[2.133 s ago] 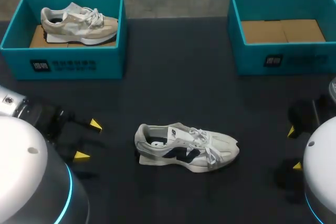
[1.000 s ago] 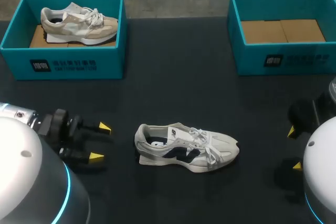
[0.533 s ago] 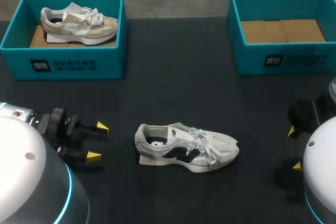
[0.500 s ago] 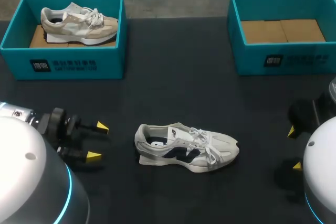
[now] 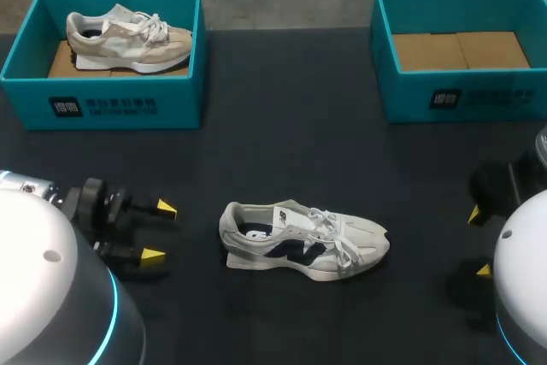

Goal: Take the shoe out of the shoebox, open the shoe tongue, remove and reinsert the insole, then place the shoe into the shoebox

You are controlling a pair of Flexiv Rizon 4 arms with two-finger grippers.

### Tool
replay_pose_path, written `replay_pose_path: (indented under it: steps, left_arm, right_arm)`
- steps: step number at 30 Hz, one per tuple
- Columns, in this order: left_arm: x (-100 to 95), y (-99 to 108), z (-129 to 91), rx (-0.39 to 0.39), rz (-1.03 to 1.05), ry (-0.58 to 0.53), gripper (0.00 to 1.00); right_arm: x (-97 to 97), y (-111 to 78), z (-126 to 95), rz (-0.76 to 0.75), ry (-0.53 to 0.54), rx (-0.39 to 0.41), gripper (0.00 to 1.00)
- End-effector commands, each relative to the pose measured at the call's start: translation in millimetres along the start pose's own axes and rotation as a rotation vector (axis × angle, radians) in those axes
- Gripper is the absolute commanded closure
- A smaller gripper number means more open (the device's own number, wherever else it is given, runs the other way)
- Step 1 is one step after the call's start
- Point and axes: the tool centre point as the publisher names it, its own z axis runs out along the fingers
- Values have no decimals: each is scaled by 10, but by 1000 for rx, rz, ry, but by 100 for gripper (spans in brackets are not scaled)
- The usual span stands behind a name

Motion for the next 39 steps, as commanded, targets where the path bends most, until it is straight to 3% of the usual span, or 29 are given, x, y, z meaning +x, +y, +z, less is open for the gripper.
replay_pose_path:
  steps: [1,19,39]
  left_arm:
    - [17,-7,32,3,14,-9,0]
    - [11,36,145,53,-8,-61,0]
    - [-123,-70,618,51,28,-99,0]
  right_arm:
    - [17,-5,5,0,-3,2,0]
    - [17,-5,5,0,-3,2,0]
    - [17,-5,5,0,-3,2,0]
